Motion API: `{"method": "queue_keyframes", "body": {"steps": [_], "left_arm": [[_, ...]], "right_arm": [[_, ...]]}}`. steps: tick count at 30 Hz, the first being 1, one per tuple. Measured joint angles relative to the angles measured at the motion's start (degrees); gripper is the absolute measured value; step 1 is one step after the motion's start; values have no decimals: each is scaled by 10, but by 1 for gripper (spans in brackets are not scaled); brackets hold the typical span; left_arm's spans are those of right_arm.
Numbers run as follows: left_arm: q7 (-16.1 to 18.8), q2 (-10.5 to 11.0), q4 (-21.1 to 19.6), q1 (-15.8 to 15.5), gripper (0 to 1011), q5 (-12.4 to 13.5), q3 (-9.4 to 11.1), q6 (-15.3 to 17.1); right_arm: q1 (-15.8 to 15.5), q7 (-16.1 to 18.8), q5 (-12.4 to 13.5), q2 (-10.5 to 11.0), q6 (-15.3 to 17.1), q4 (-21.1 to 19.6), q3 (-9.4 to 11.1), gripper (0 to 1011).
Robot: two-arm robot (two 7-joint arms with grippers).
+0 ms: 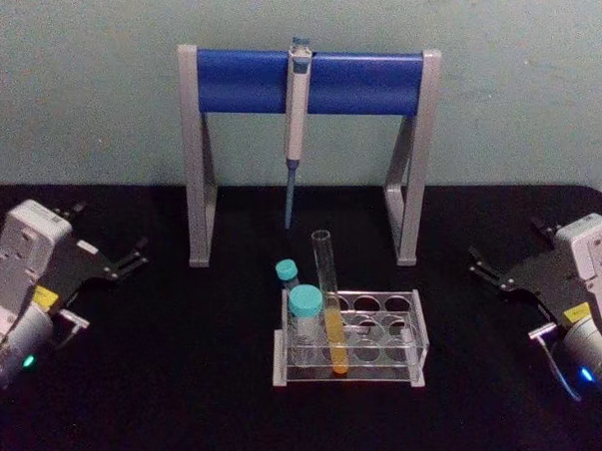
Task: Pick up the test tube from the test tube rack, shake it, then place it back into the test tube rack.
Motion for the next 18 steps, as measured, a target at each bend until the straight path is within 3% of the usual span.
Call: {"method": "queue_keyframes", "body": {"steps": [18], "left_arm": [[0,0,0,0,1001,0,0,0]], "right_arm": [[0,0,0,0,0,0,0,1000]]}}
